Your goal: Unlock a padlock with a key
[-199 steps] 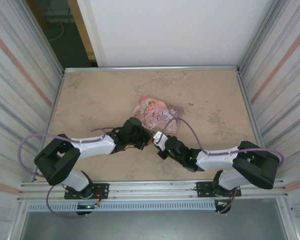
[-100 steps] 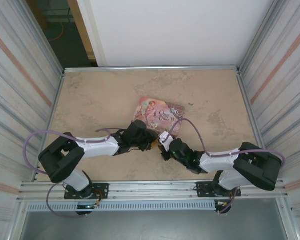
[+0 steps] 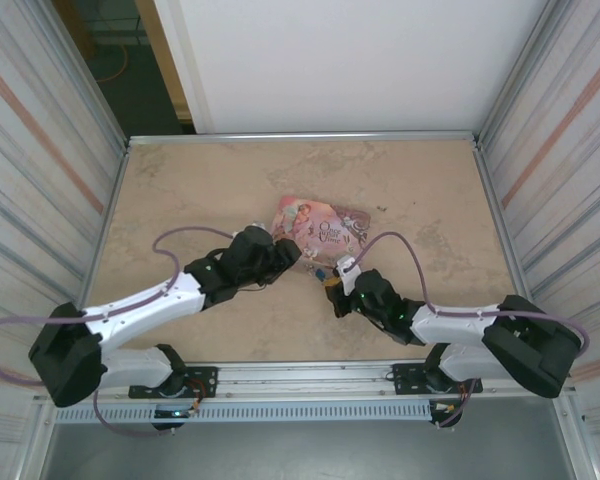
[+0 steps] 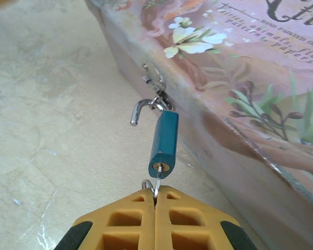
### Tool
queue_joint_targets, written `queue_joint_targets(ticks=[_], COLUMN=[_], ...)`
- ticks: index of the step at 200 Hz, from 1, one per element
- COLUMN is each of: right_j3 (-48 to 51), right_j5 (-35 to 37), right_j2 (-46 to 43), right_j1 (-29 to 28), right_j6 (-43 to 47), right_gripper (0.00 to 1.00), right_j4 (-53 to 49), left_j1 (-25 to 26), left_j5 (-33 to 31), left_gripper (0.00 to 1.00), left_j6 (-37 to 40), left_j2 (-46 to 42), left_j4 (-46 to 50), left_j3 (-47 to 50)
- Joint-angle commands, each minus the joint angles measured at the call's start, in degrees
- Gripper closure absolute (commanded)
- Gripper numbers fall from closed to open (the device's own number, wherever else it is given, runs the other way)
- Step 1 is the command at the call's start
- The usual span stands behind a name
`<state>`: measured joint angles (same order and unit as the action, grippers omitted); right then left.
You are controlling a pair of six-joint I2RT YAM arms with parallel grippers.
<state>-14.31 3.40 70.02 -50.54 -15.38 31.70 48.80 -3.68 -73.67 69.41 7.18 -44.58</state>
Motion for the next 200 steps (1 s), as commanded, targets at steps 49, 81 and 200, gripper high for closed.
queue_joint_targets(ticks=[49, 81, 200], right_j3=[-0.01, 0.03, -0.81], right_j5=[-17.34, -22.05, -23.54], right_j2=[-6.27, -6.5, 6.03], right_j1=[11.36, 15.53, 18.53], right_j6=[-13.61, -18.84, -23.89], right_gripper=[1.0, 1.0, 1.0], right_j4=[-11.31, -13.85, -6.66], left_j1=[-0.19, -0.19, -0.19], left_j5=[-18.87, -22.66, -31.0], left_gripper=[0.41, 0.4, 0.35], left_j6=[18.5, 20.47, 21.99], left_j2=[-8.02, -10.28, -16.7], left_j4=[12.15, 13.48, 17.02], left_j3=[-4.73, -4.84, -2.9])
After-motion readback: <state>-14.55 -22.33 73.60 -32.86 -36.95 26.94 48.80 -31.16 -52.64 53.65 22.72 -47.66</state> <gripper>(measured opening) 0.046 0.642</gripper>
